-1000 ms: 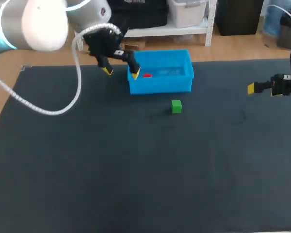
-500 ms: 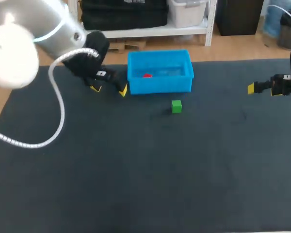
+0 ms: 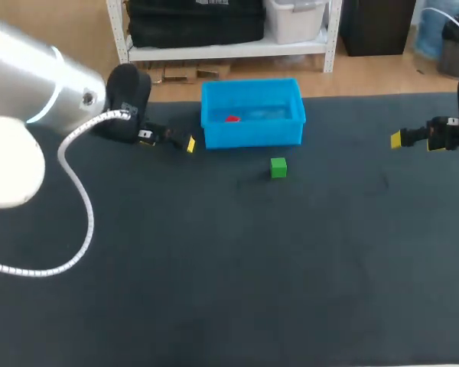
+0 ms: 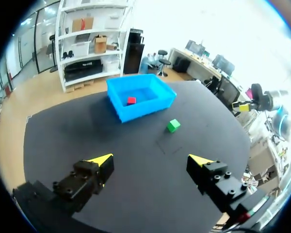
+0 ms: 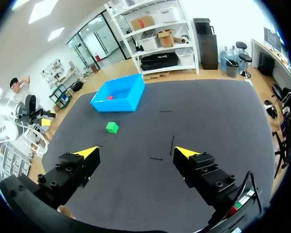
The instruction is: Use the left arm to pick the red cube and place it into the blue plastic box first, then use the right arm to grasp the green cube and put it into the same blue plastic box after the first action is fully finished.
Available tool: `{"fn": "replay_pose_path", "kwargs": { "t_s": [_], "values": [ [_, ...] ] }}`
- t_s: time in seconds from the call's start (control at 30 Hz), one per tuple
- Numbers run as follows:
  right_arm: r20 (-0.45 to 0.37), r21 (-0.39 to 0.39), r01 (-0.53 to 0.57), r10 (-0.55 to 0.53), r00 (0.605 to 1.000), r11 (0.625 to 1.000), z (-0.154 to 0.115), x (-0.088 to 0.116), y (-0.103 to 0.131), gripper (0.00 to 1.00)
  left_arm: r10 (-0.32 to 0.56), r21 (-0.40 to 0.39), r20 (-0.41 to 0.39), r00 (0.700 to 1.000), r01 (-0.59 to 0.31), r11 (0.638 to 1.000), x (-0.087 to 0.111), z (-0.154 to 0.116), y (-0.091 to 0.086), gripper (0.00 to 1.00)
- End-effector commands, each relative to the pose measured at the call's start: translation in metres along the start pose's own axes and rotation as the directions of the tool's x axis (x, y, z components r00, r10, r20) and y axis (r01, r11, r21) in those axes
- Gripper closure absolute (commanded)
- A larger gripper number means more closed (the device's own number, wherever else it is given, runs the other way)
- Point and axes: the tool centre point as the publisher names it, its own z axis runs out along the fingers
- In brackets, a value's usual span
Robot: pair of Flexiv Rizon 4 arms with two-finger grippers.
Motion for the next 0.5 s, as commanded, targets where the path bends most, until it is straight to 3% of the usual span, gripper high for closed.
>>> {"fn": "replay_pose_path", "kwargs": {
  "t_s": [0.03, 0.2, 0.33, 0.5],
  "values": [
    [-0.002, -0.002, 0.001, -0.001, 1.0, 1.0, 0.0, 0.0, -0.001, 0.0, 0.002, 0.022, 0.08, 0.997, -0.004, 1.0, 0.004, -0.001, 0.003, 0.0],
    [-0.02, 0.048, 0.031, -0.03, 0.999, 0.998, 0.0, -0.006, 0.002, 0.0, 0.004, 0.022, 0.078, 0.997, -0.005, 1.0, 0.004, -0.001, 0.003, 0.0],
    [-0.093, 0.225, 0.15, -0.132, 0.987, 0.963, 0.004, -0.016, 0.016, 0.0, 0.004, 0.022, 0.078, 0.997, -0.005, 1.0, 0.004, -0.001, 0.003, 0.0],
    [-0.137, 0.352, 0.225, -0.188, 0.973, 0.908, 0.013, -0.024, 0.037, 0.0, 0.004, 0.022, 0.078, 0.997, -0.005, 1.0, 0.004, -0.001, 0.003, 0.0]
  ]
}}
